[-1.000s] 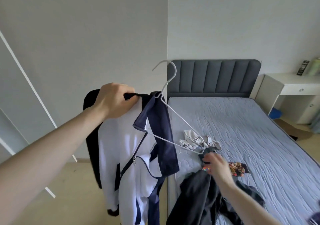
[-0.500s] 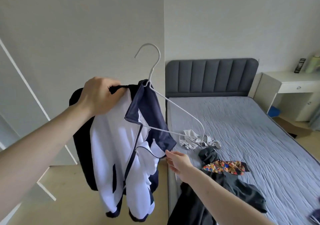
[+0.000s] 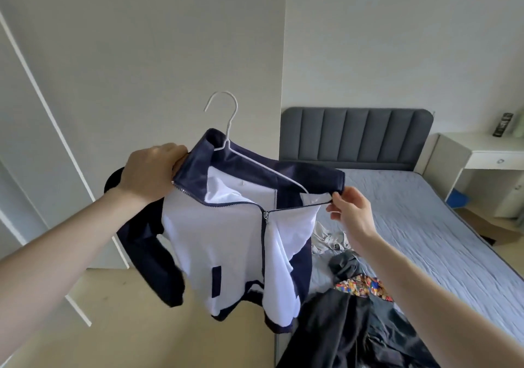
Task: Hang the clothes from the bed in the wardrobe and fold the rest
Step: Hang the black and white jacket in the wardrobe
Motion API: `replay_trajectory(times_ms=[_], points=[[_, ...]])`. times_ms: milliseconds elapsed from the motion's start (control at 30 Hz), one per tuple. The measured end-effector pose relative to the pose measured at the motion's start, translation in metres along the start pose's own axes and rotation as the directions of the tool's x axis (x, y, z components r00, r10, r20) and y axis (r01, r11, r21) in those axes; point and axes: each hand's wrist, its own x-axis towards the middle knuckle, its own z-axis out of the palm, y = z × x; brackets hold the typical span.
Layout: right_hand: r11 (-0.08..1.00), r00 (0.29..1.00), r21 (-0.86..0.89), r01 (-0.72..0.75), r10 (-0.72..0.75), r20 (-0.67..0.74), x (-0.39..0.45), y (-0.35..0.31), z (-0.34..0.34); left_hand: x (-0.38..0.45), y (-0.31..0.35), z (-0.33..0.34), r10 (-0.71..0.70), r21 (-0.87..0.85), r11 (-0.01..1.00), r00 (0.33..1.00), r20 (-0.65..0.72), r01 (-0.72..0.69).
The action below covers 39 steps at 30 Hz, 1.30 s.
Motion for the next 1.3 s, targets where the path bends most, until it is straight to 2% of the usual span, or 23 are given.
replay_trajectory(times_ms=[67, 167, 233, 300, 367, 400, 467, 500, 533, 600, 633, 667, 700, 767, 833, 867, 933, 967, 1033, 1133, 1300], points=[[0.999, 0.999, 0.012, 0.044, -0.044, 0.009, -0.003, -0.010, -0.002, -0.001, 0.004, 0.002, 0.007, 0.036, 0.999, 1.000, 0.019, -0.008], [0.995, 0.996, 0.049, 0.082, -0.083, 0.018, -0.007, -0.030, 0.003, -0.006, 0.015, 0.007, 0.115, 0.010, 0.993, 0.993, 0.037, -0.116], [0.993, 0.993, 0.044, 0.109, -0.111, 0.048, -0.011, -0.047, 0.012, -0.007, 0.024, 0.015, 0.138, 0.009, 0.990, 0.987, 0.087, -0.139], [0.987, 0.981, 0.018, 0.160, -0.161, 0.107, -0.017, -0.066, 0.023, -0.004, 0.031, 0.028, 0.105, 0.010, 0.994, 0.986, 0.127, -0.107], [0.977, 0.953, 0.004, 0.214, -0.209, 0.221, -0.027, -0.086, 0.036, -0.001, 0.037, 0.044, -0.041, 0.022, 0.999, 0.976, 0.216, 0.038], [0.970, 0.924, -0.001, 0.243, -0.231, 0.306, -0.035, -0.097, 0.044, 0.001, 0.039, 0.051, -0.152, 0.020, 0.988, 0.949, 0.276, 0.153], [0.951, 0.833, -0.031, 0.307, -0.253, 0.492, -0.055, -0.111, 0.058, 0.007, 0.040, 0.058, -0.359, -0.041, 0.911, 0.836, 0.414, 0.411], [0.938, 0.777, -0.063, 0.342, -0.244, 0.580, -0.065, -0.113, 0.066, 0.009, 0.040, 0.062, -0.408, -0.083, 0.861, 0.780, 0.475, 0.502], [0.912, 0.714, -0.121, 0.392, -0.219, 0.665, -0.074, -0.111, 0.072, 0.011, 0.039, 0.063, -0.410, -0.119, 0.835, 0.752, 0.516, 0.537], [0.775, 0.575, -0.278, 0.568, -0.132, 0.808, -0.085, -0.101, 0.077, 0.012, 0.044, 0.056, -0.358, -0.214, 0.820, 0.767, 0.533, 0.531], [0.697, 0.519, -0.330, 0.637, -0.070, 0.852, -0.087, -0.095, 0.076, 0.010, 0.047, 0.051, -0.317, -0.287, 0.812, 0.797, 0.514, 0.508], [0.653, 0.498, -0.370, 0.661, -0.012, 0.867, -0.087, -0.091, 0.073, 0.006, 0.050, 0.044, -0.279, -0.375, 0.789, 0.828, 0.487, 0.487], [0.651, 0.514, -0.400, 0.645, 0.018, 0.858, -0.085, -0.090, 0.067, 0.001, 0.052, 0.039, -0.261, -0.435, 0.768, 0.850, 0.458, 0.470], [0.703, 0.635, -0.441, 0.558, -0.020, 0.772, -0.073, -0.089, 0.054, -0.009, 0.052, 0.034, -0.232, -0.482, 0.763, 0.878, 0.418, 0.431], [0.718, 0.765, -0.459, 0.523, -0.158, 0.625, -0.055, -0.088, 0.039, -0.016, 0.050, 0.031, -0.213, -0.485, 0.779, 0.895, 0.392, 0.397], [0.711, 0.807, -0.474, 0.519, -0.226, 0.546, -0.045, -0.086, 0.031, -0.018, 0.048, 0.030, -0.214, -0.485, 0.782, 0.900, 0.381, 0.391], [0.693, 0.859, -0.529, 0.490, -0.281, 0.428, -0.027, -0.077, 0.017, -0.020, 0.045, 0.025, -0.227, -0.498, 0.772, 0.903, 0.364, 0.395], [0.677, 0.876, -0.571, 0.465, -0.260, 0.406, -0.020, -0.071, 0.011, -0.020, 0.046, 0.022, -0.236, -0.502, 0.767, 0.903, 0.359, 0.400], [0.659, 0.890, -0.624, 0.420, -0.166, 0.424, -0.010, -0.058, 0.005, -0.020, 0.048, 0.015, -0.251, -0.507, 0.758, 0.902, 0.352, 0.409], [0.682, 0.851, -0.600, 0.417, -0.062, 0.521, -0.006, -0.044, 0.008, -0.018, 0.051, 0.009, -0.283, -0.521, 0.737, 0.897, 0.340, 0.430], [0.709, 0.820, -0.516, 0.481, -0.154, 0.552, -0.008, -0.034, 0.030, -0.017, 0.065, 0.006, -0.313, -0.546, 0.693, 0.879, 0.360, 0.471]])
